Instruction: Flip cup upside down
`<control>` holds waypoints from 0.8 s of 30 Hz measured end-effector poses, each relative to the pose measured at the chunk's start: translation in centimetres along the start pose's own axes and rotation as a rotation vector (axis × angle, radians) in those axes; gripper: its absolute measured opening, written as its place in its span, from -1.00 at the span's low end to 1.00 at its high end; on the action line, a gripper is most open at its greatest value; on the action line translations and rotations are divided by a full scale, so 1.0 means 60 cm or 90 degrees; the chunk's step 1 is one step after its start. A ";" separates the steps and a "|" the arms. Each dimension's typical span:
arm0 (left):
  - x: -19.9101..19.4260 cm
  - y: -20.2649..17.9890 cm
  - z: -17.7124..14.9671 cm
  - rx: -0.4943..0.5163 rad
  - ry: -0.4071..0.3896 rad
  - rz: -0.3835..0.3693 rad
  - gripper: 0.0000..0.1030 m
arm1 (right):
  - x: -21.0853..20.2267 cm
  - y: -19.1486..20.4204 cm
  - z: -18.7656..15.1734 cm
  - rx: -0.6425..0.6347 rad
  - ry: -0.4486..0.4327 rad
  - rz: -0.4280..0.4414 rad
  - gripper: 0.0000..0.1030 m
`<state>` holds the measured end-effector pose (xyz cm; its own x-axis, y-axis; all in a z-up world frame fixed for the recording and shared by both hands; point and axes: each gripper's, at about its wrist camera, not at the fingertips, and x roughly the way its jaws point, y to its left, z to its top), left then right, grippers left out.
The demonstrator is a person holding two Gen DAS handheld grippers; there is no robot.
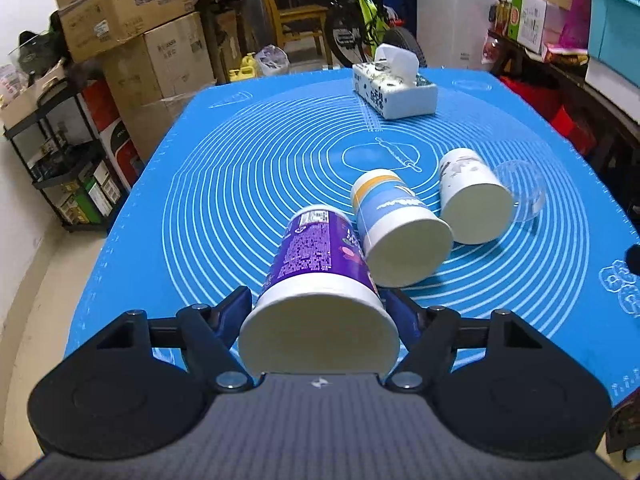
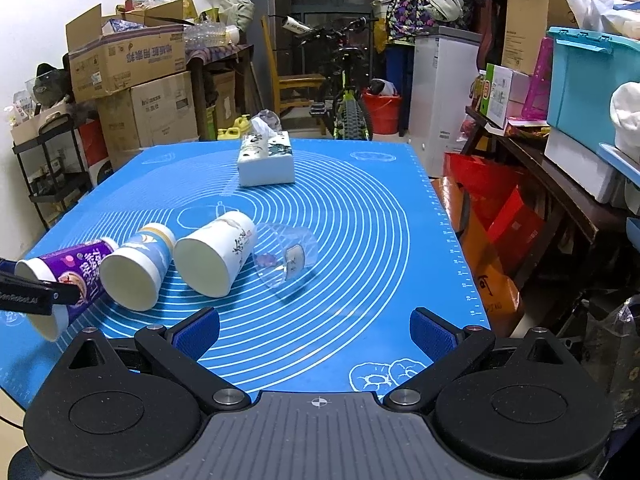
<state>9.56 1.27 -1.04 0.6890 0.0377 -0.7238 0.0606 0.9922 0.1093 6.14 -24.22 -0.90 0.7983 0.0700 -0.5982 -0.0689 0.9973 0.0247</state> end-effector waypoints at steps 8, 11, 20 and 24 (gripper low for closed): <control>-0.028 -0.028 -0.044 -0.026 -0.001 -0.015 0.44 | -0.017 0.007 -0.006 -0.007 -0.004 0.010 0.95; -0.015 -0.039 -0.057 -0.023 0.016 -0.019 0.45 | -0.021 0.012 -0.008 -0.009 -0.001 0.013 0.95; -0.010 -0.026 -0.073 -0.052 0.022 -0.037 0.66 | -0.015 0.044 -0.008 -0.034 0.019 0.034 0.95; -0.014 -0.023 -0.077 -0.052 0.021 -0.045 0.69 | -0.010 0.062 -0.002 -0.043 0.028 0.060 0.95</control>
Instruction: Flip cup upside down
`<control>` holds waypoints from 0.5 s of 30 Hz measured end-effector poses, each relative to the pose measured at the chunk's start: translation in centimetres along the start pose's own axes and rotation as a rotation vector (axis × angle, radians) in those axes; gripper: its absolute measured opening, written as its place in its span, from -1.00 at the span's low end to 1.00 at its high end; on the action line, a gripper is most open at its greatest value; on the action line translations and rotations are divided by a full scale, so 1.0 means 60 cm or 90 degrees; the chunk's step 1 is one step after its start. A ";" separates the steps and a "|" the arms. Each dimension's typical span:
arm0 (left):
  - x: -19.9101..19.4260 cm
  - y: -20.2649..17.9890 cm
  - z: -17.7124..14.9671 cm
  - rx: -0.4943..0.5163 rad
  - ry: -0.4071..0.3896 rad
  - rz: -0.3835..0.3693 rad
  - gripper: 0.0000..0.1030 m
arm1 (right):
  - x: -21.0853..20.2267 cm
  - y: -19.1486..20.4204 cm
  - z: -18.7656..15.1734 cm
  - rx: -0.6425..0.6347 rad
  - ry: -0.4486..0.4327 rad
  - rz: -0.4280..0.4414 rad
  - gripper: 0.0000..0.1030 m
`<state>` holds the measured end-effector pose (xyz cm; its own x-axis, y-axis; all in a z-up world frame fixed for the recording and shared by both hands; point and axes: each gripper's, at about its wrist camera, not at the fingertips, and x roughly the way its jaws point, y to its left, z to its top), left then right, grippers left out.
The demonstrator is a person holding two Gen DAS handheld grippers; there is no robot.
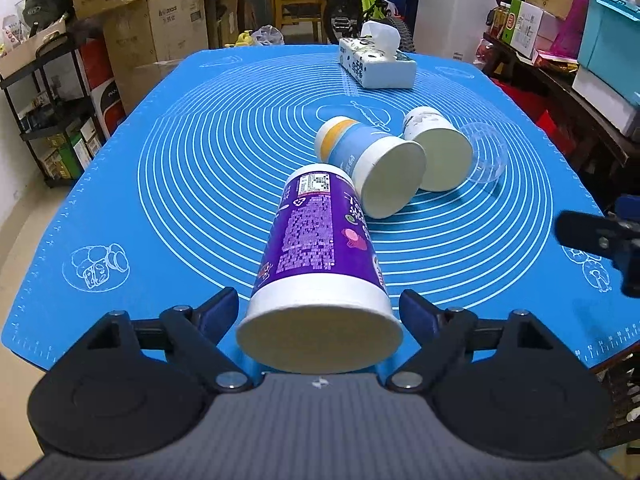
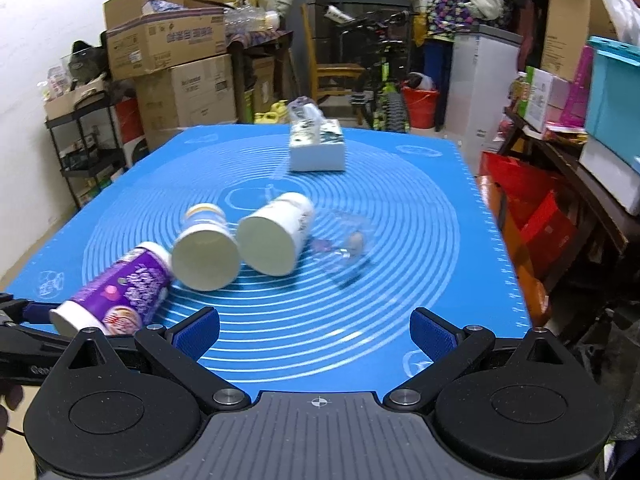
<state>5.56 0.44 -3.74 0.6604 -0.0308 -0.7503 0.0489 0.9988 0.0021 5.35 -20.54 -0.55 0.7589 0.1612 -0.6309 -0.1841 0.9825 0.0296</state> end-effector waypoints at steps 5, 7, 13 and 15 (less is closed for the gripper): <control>-0.019 0.004 -0.001 0.000 0.000 -0.029 0.78 | 0.007 0.029 0.024 0.002 0.004 0.047 0.95; -0.034 0.004 0.001 0.002 -0.009 -0.039 0.78 | 0.005 0.040 0.036 0.003 -0.001 0.060 0.95; -0.082 0.030 0.011 -0.004 -0.049 -0.045 0.84 | 0.001 0.073 0.079 -0.001 0.007 0.102 0.95; -0.090 0.046 0.016 -0.013 -0.055 -0.041 0.85 | 0.007 0.089 0.093 -0.014 0.019 0.114 0.95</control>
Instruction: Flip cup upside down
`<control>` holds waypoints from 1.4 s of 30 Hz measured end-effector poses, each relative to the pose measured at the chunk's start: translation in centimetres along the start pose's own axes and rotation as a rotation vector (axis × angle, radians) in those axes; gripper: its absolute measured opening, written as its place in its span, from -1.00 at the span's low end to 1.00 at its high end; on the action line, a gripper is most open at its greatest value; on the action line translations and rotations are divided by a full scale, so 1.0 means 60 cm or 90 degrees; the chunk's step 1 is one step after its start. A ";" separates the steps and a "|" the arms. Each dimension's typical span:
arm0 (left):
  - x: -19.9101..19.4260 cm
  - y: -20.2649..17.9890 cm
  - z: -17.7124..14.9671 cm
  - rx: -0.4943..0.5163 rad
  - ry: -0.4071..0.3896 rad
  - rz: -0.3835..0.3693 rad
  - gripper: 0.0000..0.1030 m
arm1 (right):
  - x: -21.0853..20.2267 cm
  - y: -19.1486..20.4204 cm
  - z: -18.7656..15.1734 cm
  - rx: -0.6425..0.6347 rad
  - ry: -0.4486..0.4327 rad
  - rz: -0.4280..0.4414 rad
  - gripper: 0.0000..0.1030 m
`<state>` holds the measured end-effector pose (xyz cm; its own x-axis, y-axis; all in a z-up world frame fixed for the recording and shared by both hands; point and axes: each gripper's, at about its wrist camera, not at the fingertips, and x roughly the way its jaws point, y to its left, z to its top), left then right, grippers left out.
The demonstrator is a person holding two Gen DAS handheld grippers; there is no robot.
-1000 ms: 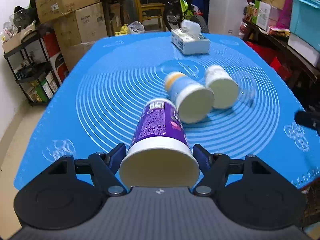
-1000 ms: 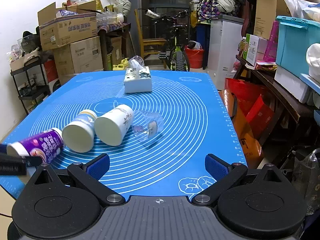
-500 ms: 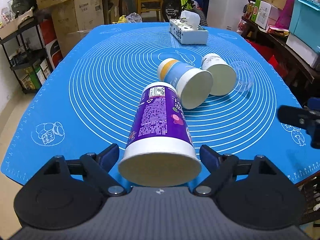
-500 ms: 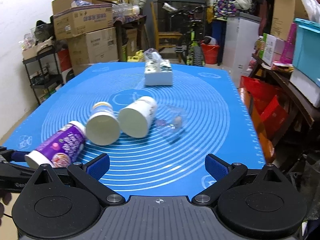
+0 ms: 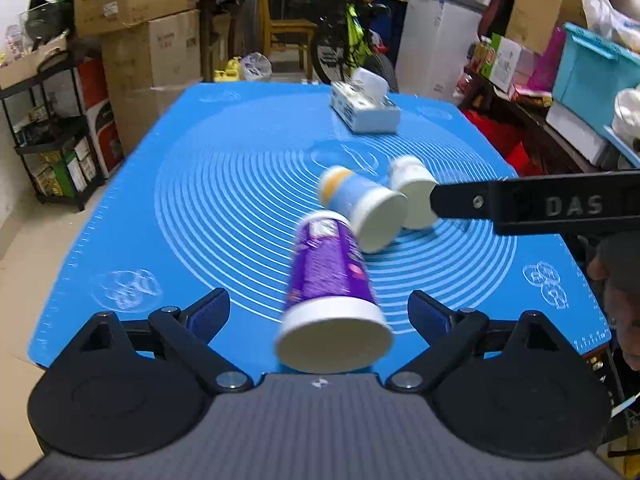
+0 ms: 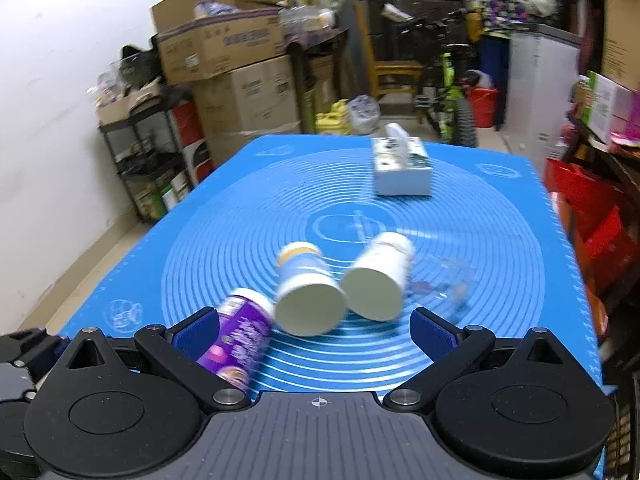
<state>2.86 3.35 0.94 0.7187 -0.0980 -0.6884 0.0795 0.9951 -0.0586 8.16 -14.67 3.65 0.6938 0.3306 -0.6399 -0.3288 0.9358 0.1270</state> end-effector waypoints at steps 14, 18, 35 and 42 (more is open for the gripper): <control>0.051 0.122 0.008 -0.048 0.035 0.085 0.85 | 0.197 0.074 0.033 0.063 0.254 0.060 0.95; 0.057 0.129 0.001 -0.055 0.040 0.082 0.85 | 0.244 0.078 0.019 0.101 0.319 0.076 0.75; 0.050 0.108 -0.013 -0.068 0.019 0.060 0.85 | 0.111 0.104 -0.021 -0.112 -0.032 0.103 0.43; 0.054 0.098 -0.020 -0.054 0.015 0.078 0.84 | 0.145 0.121 -0.069 -0.255 -0.181 0.071 0.43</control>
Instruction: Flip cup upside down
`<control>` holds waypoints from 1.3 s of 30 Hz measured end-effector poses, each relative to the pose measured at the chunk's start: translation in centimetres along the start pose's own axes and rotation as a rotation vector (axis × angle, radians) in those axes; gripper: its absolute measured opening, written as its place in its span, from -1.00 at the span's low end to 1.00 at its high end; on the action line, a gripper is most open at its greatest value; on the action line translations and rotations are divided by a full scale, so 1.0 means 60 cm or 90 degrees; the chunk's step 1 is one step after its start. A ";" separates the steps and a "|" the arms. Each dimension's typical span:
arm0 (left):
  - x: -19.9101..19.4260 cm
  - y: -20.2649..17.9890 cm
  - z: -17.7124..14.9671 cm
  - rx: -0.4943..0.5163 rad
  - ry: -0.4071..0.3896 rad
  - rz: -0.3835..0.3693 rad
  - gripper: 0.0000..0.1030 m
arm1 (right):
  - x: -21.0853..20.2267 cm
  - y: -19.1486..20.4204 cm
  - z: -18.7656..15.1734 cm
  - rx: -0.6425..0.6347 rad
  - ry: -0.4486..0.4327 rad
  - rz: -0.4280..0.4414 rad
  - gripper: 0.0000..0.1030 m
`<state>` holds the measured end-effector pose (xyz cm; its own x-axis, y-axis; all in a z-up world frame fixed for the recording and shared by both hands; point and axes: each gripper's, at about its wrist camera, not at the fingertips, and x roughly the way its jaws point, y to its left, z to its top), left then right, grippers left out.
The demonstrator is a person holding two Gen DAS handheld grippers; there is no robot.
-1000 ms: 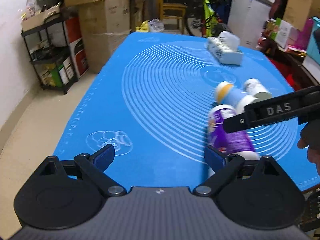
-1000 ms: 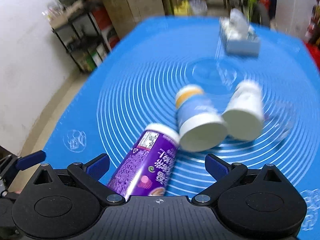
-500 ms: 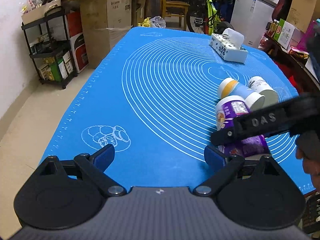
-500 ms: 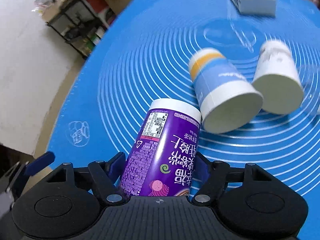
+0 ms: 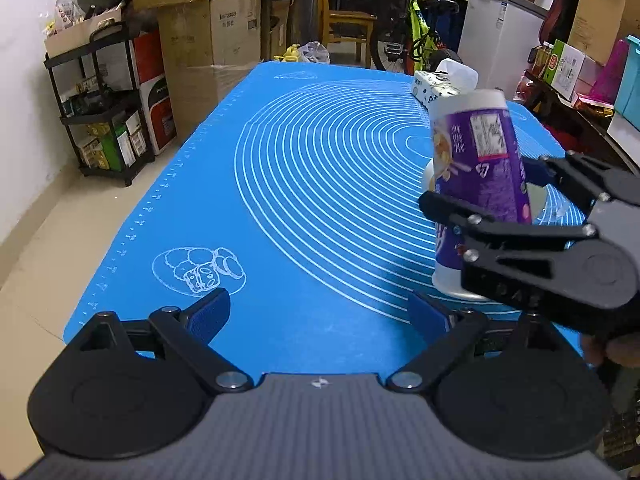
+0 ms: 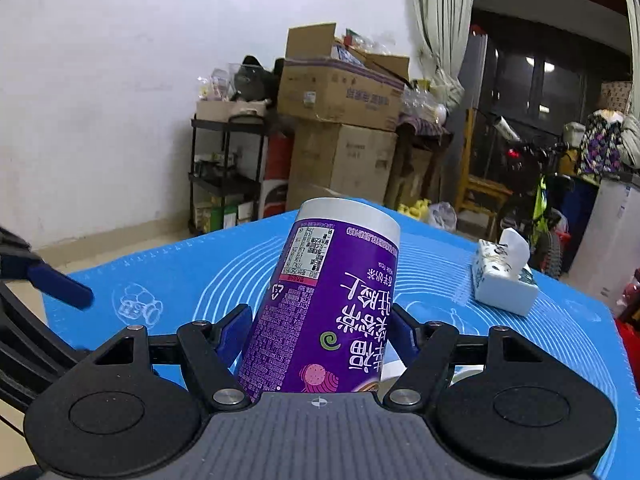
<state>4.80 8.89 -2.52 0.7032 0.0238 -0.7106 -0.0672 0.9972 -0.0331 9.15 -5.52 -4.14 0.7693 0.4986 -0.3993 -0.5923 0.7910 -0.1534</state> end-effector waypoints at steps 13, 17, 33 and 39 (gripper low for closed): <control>0.004 0.011 -0.004 -0.027 0.009 0.007 0.84 | -0.041 -0.007 -0.046 -0.015 -0.012 0.019 0.43; 0.006 0.005 -0.006 -0.026 0.014 0.000 0.84 | -0.051 -0.010 -0.047 -0.012 0.009 0.022 0.44; -0.029 -0.042 -0.022 0.005 -0.019 -0.028 0.84 | -0.135 -0.022 -0.065 0.036 0.025 -0.011 0.81; -0.047 -0.080 -0.050 0.056 -0.016 -0.046 0.84 | -0.188 -0.035 -0.090 0.108 0.063 -0.031 0.81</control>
<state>1.01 3.85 -2.45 0.7212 -0.0483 -0.6910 0.0464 0.9987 -0.0214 0.45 -14.73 -4.17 0.7642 0.4275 -0.4830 -0.4995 0.8660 -0.0238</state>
